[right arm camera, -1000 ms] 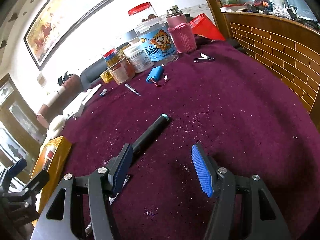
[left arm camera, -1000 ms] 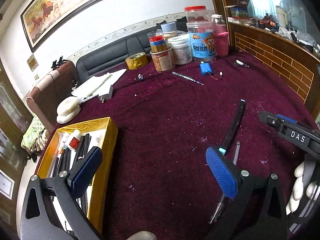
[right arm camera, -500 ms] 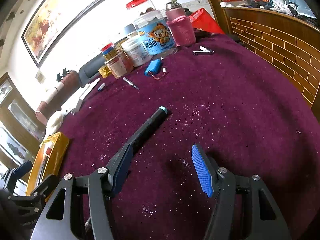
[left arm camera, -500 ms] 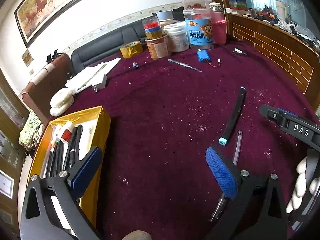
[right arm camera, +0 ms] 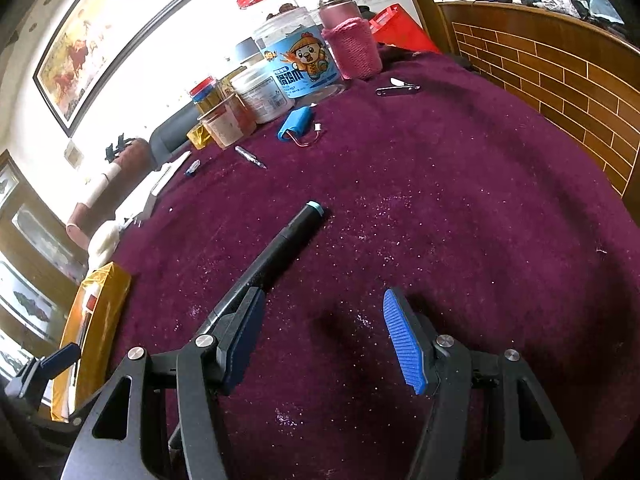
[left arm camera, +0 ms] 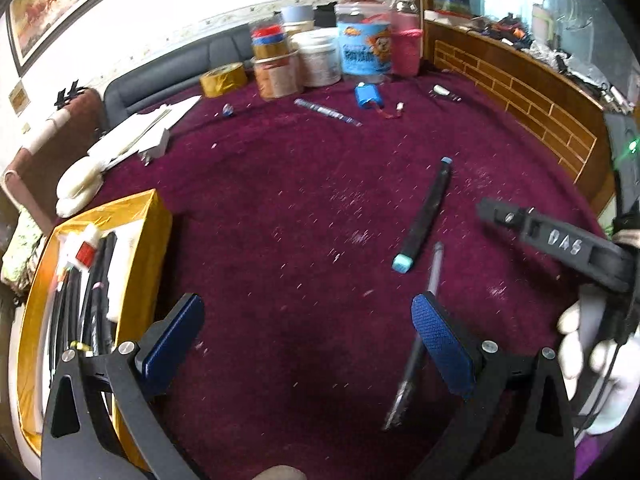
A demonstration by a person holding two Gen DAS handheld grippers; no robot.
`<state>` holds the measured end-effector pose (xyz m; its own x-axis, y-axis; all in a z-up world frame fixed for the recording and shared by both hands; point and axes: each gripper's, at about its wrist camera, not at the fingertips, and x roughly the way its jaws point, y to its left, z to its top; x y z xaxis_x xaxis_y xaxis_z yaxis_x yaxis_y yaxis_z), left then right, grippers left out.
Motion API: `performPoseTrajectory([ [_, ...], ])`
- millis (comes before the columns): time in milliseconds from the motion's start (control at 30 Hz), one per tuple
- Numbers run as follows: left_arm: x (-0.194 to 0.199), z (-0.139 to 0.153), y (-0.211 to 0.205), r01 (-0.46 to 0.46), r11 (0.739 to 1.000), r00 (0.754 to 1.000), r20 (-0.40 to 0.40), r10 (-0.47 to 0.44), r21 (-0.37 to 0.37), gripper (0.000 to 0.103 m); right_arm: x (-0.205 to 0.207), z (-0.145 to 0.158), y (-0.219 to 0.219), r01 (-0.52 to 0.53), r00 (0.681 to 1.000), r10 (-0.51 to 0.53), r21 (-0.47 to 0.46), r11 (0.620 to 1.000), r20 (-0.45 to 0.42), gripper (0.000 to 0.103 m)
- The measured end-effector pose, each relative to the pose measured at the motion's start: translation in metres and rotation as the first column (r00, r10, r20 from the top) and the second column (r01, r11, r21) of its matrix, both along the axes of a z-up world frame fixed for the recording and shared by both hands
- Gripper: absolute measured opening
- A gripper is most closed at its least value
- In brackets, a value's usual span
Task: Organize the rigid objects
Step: 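Move left tool back to the table and grasp a teal-capped black marker, then lift the teal-capped marker with left tool while right tool grasps a clear ballpoint pen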
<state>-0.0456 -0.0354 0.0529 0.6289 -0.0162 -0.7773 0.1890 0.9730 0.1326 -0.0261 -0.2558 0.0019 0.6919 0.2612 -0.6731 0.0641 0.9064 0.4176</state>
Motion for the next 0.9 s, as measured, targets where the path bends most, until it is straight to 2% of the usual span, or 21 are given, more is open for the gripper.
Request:
performPoseTrajectory([
  [100, 0.005, 0.005, -0.011, 0.03, 0.999, 0.999, 0.022, -0.03, -0.01, 0.103, 0.001, -0.001, -0.001, 0.004, 1.0, -0.004, 0.003, 1.0, -0.004, 0.056],
  [200, 0.023, 0.002, -0.038, 0.091, 0.995, 0.996, 0.011, -0.092, 0.048, 0.103, -0.001, -0.001, -0.007, 0.031, 1.0, -0.031, 0.025, 0.999, 0.0, 0.056],
  [267, 0.038, -0.004, -0.055, 0.135, 0.988, 0.991, -0.011, -0.135, 0.071, 0.096, -0.003, -0.001, -0.014, 0.052, 0.999, -0.052, 0.052, 0.997, 0.002, 0.056],
  [333, 0.056, -0.012, -0.071, 0.18, 0.982, 0.983, -0.054, -0.176, 0.063, 0.089, -0.004, -0.002, -0.019, 0.064, 0.998, -0.065, 0.075, 0.995, 0.001, 0.056],
  [367, 0.066, -0.016, -0.077, 0.2, 0.979, 0.978, -0.078, -0.196, 0.048, 0.082, -0.004, -0.003, -0.02, 0.068, 0.998, -0.069, 0.084, 0.994, 0.001, 0.056],
  [400, 0.076, -0.02, -0.084, 0.216, 0.976, 0.972, -0.106, -0.211, 0.033, 0.064, -0.004, -0.003, -0.022, 0.071, 0.997, -0.071, 0.091, 0.993, 0.0, 0.056],
  [433, 0.086, -0.026, -0.089, 0.218, 0.975, 0.968, -0.131, -0.213, 0.027, 0.061, -0.004, -0.004, -0.023, 0.072, 0.997, -0.072, 0.098, 0.993, -0.002, 0.056],
  [500, 0.103, -0.039, -0.095, 0.219, 0.976, 0.957, -0.197, -0.21, 0.022, 0.03, -0.003, -0.004, -0.024, 0.072, 0.997, -0.072, 0.106, 0.992, -0.004, 0.056],
  [533, 0.108, -0.037, -0.091, 0.228, 0.972, 0.955, -0.178, -0.236, -0.065, 0.019, -0.003, -0.004, -0.024, 0.072, 0.997, -0.072, 0.11, 0.991, -0.004, 0.056],
  [567, 0.112, -0.037, -0.089, 0.235, 0.966, 0.948, -0.193, -0.251, -0.105, 0.012, -0.003, -0.005, -0.025, 0.072, 0.997, -0.072, 0.113, 0.991, -0.004, 0.056],
  [767, 0.108, -0.027, -0.055, 0.177, 0.966, 0.96, -0.183, -0.212, -0.19, 0.011, -0.002, -0.005, -0.025, 0.068, 0.998, -0.069, 0.117, 0.991, -0.002, 0.056],
  [900, 0.09, -0.011, -0.021, 0.135, 0.942, 0.97, -0.153, -0.189, -0.307, 0.011, -0.002, -0.005, -0.024, 0.064, 0.998, -0.065, 0.11, 0.992, 0.001, 0.058],
])
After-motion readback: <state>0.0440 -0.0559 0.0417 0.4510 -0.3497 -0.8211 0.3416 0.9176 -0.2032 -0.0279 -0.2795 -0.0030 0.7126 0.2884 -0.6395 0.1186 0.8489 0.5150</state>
